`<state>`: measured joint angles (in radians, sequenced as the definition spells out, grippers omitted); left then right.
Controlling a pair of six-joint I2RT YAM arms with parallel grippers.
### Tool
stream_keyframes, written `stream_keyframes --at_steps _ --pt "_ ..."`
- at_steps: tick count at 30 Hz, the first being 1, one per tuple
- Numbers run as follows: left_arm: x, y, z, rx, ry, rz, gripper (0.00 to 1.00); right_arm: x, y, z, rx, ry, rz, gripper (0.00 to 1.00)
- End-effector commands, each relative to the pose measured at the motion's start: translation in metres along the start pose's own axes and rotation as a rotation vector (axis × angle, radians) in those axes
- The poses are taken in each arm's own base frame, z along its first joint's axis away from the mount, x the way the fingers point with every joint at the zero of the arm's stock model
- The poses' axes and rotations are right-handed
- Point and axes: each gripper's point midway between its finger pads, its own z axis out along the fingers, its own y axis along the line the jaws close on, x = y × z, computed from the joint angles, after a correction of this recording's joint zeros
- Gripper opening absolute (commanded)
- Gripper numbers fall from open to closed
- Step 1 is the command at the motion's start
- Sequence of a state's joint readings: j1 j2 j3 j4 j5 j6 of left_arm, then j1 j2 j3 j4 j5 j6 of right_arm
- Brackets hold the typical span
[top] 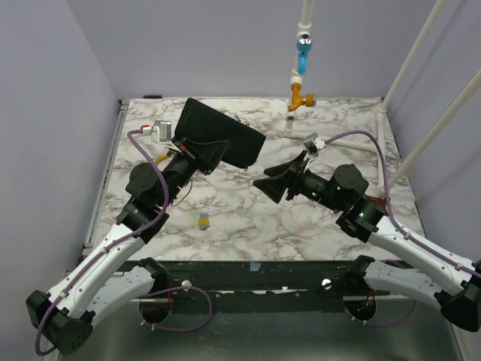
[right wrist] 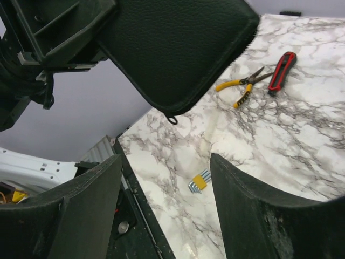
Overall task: Sort the hair-cutting tools
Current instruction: Zip the hairdressing tool bag at the center of the board.
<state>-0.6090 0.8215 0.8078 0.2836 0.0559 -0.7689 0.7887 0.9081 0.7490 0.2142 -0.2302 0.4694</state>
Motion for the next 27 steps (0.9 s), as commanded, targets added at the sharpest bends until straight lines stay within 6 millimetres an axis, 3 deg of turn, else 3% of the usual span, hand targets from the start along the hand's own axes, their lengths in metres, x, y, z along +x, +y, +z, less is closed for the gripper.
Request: stream_keyframes --at_steps 1,7,12,17,27 --pt "-0.026 -0.026 -0.002 0.079 -0.090 -0.009 0.12 -0.014 0.016 0.015 -0.023 -0.045 -0.042 0.67" --pt "-0.028 -0.052 -0.008 0.220 -0.118 0.065 0.11 -0.013 0.016 0.029 -0.009 -0.059 -0.039 0.60" --pt "-0.031 -0.067 -0.016 0.315 -0.174 0.145 0.08 -0.025 0.023 0.028 -0.036 -0.136 -0.043 0.56" --pt "-0.034 -0.070 -0.019 0.328 -0.197 0.165 0.06 -0.037 0.021 0.023 -0.021 -0.217 -0.061 0.55" --pt "-0.030 -0.070 -0.016 0.327 -0.187 0.150 0.05 -0.031 0.019 0.035 -0.015 -0.204 -0.058 0.48"
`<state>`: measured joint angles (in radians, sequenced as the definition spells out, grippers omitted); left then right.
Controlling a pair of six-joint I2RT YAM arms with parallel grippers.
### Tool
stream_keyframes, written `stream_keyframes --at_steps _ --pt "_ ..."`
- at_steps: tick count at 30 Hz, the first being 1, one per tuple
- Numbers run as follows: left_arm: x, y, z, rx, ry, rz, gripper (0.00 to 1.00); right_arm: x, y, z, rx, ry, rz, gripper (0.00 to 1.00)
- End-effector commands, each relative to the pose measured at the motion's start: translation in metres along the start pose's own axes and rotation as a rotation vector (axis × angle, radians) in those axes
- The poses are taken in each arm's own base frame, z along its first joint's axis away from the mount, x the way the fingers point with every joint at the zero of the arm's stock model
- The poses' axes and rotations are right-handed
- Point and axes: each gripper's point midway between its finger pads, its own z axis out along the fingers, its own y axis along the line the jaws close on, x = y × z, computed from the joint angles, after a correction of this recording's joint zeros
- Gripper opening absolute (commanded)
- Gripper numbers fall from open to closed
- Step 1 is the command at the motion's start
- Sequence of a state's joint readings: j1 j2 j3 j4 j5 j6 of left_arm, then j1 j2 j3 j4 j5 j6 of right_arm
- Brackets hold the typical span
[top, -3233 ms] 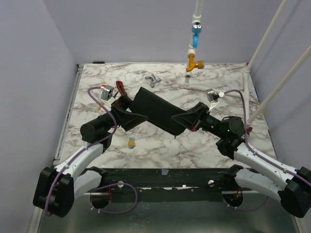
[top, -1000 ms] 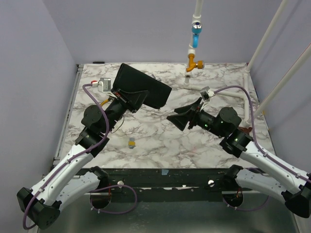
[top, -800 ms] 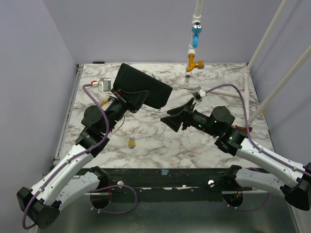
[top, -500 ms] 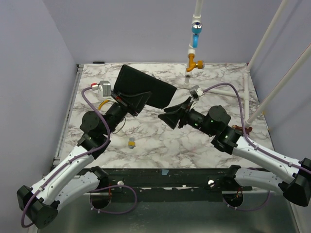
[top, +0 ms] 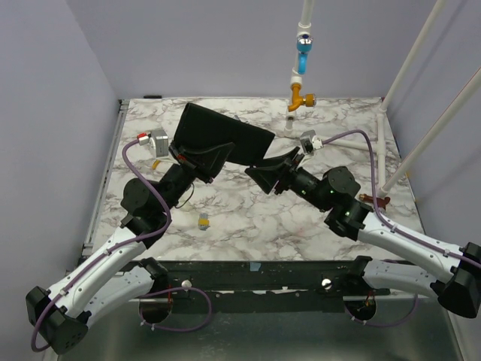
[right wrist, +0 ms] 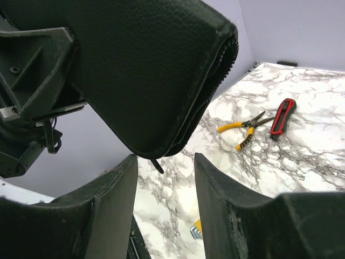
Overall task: Sort the hair-cutting tools
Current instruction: Zip the hairdressing tool bag at the center of the board.
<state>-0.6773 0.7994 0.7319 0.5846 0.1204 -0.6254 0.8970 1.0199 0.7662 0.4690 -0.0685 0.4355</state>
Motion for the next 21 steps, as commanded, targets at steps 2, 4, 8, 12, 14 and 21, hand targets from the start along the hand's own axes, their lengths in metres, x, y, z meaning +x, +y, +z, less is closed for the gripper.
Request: stream_keyframes --at_steps 2,4,8,12,14,21 --pt "-0.020 -0.019 0.001 0.070 -0.070 0.014 0.05 -0.005 0.001 0.005 0.002 -0.044 -0.016 0.47" --pt "-0.018 -0.018 0.001 0.068 -0.067 0.014 0.04 -0.007 0.001 0.003 -0.004 -0.070 -0.014 0.45" --pt "-0.016 -0.016 0.000 0.062 -0.064 0.012 0.04 -0.007 0.003 0.003 -0.017 -0.096 -0.003 0.38" --pt "-0.015 -0.014 -0.001 0.055 -0.063 0.012 0.03 -0.008 0.005 0.001 -0.027 -0.111 0.002 0.28" --pt "-0.014 -0.012 -0.002 0.049 -0.063 0.013 0.03 -0.008 0.006 0.001 -0.028 -0.113 0.000 0.19" --pt "-0.013 -0.008 -0.003 0.025 -0.055 0.015 0.02 -0.006 -0.005 0.000 0.042 -0.089 -0.023 0.01"
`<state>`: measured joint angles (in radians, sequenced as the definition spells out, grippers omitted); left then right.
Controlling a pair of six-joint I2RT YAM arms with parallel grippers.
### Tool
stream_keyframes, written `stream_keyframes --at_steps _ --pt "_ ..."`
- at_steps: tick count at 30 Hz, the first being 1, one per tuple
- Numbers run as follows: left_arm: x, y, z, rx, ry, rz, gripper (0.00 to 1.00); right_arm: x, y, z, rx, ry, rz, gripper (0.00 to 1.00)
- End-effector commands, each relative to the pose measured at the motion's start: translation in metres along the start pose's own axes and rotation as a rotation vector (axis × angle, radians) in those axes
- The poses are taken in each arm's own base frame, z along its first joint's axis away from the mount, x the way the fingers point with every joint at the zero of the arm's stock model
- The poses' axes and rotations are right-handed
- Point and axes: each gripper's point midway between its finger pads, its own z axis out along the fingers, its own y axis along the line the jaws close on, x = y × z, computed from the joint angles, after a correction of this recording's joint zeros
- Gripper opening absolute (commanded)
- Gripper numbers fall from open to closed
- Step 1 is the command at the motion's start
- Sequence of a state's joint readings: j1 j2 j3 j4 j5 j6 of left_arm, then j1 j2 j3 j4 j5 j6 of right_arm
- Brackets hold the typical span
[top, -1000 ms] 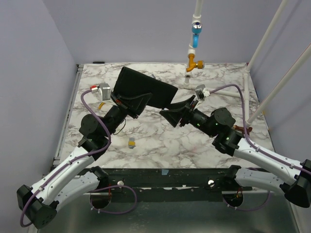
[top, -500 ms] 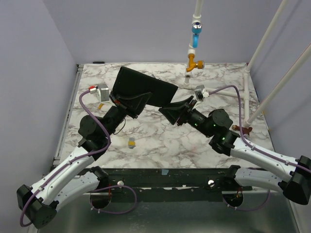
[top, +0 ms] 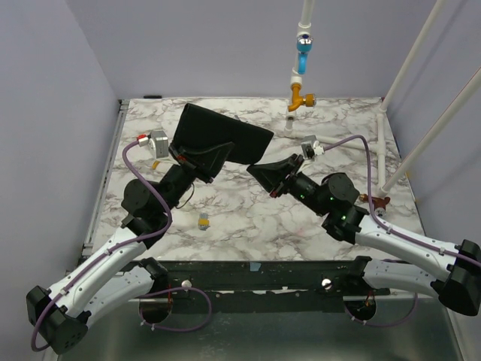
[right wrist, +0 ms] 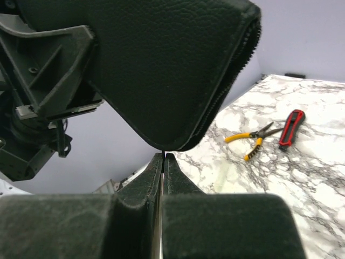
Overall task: Sort the hair-cutting tools
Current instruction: Zip the hairdressing tool bag at the center of the board.
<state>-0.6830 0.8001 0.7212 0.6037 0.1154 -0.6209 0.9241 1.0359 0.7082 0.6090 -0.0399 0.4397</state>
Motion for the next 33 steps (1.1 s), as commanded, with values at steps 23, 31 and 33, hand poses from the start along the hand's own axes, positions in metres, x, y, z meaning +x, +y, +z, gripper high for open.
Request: stream_keyframes --at_steps 23,31,33 --pt "0.004 0.001 -0.022 -0.044 0.063 0.026 0.00 -0.032 -0.078 -0.035 0.464 -0.032 -0.242 0.01" --pt "0.015 0.007 -0.034 -0.063 0.098 0.027 0.00 -0.049 -0.080 -0.043 0.496 -0.085 -0.279 0.01" --pt "0.016 0.008 -0.036 -0.065 0.096 0.025 0.00 -0.045 -0.071 -0.039 0.435 -0.067 -0.275 0.01"
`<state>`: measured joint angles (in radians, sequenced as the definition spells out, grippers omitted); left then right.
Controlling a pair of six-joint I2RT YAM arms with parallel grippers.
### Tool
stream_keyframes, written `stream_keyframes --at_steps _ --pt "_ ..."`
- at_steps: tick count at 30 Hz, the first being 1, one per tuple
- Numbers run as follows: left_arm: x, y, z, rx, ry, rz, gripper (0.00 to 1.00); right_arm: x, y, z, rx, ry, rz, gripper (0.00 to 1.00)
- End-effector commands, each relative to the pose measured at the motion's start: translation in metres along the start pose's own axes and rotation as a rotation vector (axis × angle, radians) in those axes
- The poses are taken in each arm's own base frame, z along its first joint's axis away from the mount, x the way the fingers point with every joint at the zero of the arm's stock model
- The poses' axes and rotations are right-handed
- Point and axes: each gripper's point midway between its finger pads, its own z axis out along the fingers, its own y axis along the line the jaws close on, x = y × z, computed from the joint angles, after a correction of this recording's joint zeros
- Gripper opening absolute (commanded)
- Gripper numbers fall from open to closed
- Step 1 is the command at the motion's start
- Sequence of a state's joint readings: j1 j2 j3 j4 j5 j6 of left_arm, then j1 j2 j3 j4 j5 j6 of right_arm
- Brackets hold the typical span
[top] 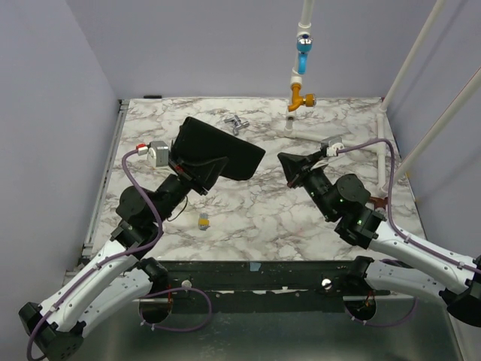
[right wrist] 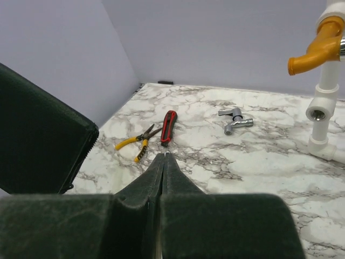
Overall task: Sort the hair-cutting tools
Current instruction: Zip the hairdressing tool bag at the center of the board.
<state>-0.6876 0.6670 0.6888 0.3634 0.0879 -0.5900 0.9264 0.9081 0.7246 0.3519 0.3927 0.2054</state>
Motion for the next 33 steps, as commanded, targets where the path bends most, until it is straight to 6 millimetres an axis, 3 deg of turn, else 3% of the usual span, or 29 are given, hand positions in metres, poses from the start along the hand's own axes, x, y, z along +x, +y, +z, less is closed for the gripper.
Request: stream_keyframes --at_steps 1,5,8,12,16,18,24,33 --pt "-0.002 -0.004 -0.005 0.026 -0.015 0.009 0.00 -0.013 0.012 -0.002 -0.069 -0.024 -0.025 0.01" --pt "-0.014 -0.009 -0.007 0.029 -0.051 -0.020 0.00 0.007 0.053 -0.014 -0.310 0.082 -0.031 0.44" --pt "-0.032 -0.028 -0.012 0.096 -0.096 -0.029 0.00 0.009 0.067 -0.027 -0.409 0.091 -0.006 0.53" --pt "-0.050 -0.059 -0.025 0.249 -0.130 0.009 0.00 -0.014 0.067 -0.038 -0.404 0.028 0.096 0.53" --pt "-0.054 -0.093 -0.041 0.468 -0.135 0.003 0.00 -0.033 0.077 -0.042 -0.436 -0.015 0.244 0.51" --pt "-0.053 -0.099 -0.040 0.510 -0.104 -0.032 0.00 -0.039 0.083 -0.040 -0.448 -0.012 0.318 0.49" --pt "-0.054 -0.103 -0.036 0.546 -0.087 -0.087 0.00 -0.047 0.112 -0.040 -0.576 0.024 0.349 0.47" --pt "-0.056 -0.099 -0.033 0.514 -0.093 -0.089 0.00 -0.063 0.112 -0.060 -0.631 -0.037 0.358 0.48"
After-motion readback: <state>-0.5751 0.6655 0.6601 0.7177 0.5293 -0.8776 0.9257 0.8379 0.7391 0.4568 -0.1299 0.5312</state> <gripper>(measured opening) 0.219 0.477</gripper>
